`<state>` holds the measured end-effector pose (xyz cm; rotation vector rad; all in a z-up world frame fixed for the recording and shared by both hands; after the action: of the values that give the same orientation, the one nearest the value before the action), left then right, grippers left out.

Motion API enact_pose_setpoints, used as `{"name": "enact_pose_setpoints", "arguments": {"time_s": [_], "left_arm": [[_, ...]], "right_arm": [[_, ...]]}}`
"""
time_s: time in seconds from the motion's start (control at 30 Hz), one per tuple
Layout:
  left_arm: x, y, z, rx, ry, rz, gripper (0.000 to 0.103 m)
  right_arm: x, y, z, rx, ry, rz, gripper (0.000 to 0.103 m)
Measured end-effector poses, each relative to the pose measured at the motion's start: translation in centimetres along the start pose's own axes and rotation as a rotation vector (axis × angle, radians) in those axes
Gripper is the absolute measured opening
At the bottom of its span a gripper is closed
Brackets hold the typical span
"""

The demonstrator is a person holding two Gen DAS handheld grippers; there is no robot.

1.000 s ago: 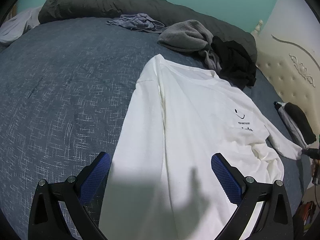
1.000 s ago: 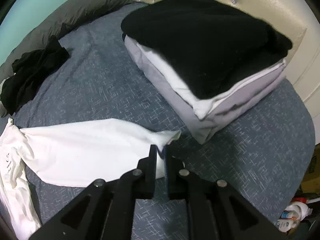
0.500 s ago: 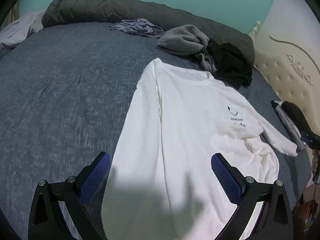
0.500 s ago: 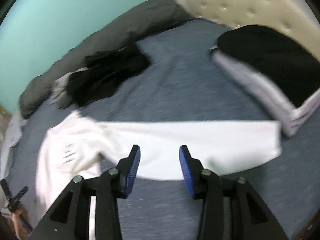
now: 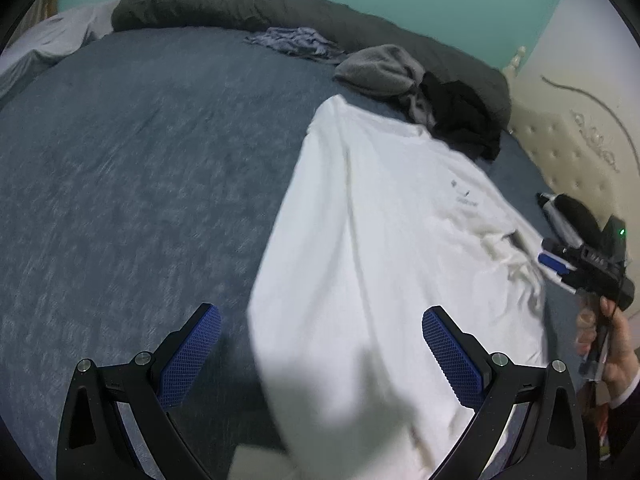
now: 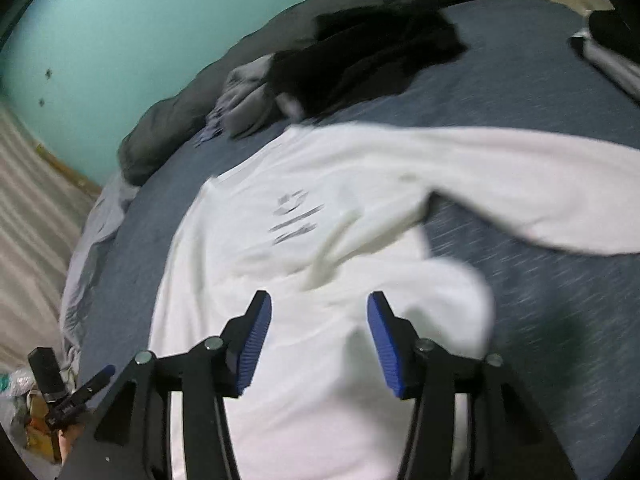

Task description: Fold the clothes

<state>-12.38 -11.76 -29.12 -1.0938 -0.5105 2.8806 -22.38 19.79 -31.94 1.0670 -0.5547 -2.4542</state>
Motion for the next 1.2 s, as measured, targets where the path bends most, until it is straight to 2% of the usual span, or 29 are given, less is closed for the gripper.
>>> {"name": "enact_pose_setpoints", "arguments": {"time_s": [0.1,0.23,0.27,0.3,0.37,0.43,0.63,0.87,1.0,1.2], "left_arm": [[-0.7,1.2,-0.8,-0.001,0.020,0.017,0.103],[-1.0,2.1,-1.1,-0.041,0.033,0.010,0.103],[-0.8,2.1,-1.2,-0.039,0.040,0.012,0.103],[-0.6,2.1,-1.4,-0.026,0.050,0.018,0.102],[-0.2,1.9,-1.7,0.014,0.067,0.036,0.102],[0.2,1.6,-1.9,0.046,0.077,0.048,0.102],[1.3,1.5,-2.5,0.055,0.113,0.046,0.102],[1.3,1.0,-2.6,0.047,0.113,0.023,0.102],[1.3,0.7,-2.6,0.041,0.113,0.009,0.102],[1.3,0.5,-2.7,0.041,0.116,-0.004,0.102]], "right_arm": [[0.7,2.3,-1.5,-0.029,0.025,0.023,0.062],[1.0,4.0,-2.5,-0.045,0.032,0.045,0.063],[1.1,4.2,-2.6,-0.056,0.028,0.046,0.066],[1.1,4.3,-2.9,-0.069,0.026,0.045,0.073],[1.2,4.6,-3.4,-0.097,0.025,0.048,0.076],[1.4,4.8,-4.2,-0.124,0.034,0.065,0.076],[2.6,4.4,-5.5,-0.143,0.066,0.085,0.076],[2.6,4.0,-3.9,-0.142,0.035,0.065,0.076],[2.5,3.9,-4.2,-0.160,0.052,0.050,0.076],[1.7,2.5,-3.9,-0.086,0.014,0.047,0.076]]}}
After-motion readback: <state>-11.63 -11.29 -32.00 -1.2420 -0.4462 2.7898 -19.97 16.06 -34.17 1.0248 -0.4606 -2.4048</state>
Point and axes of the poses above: each gripper's, at about its wrist camera, not at the fingertips, and x roughly the way its jaws point, y to its left, z to its top, the point moved 10 cm from there along x, roughly the way its jaws point, and after that the axes turned 11 degrees about -y, right-handed, at the moved point
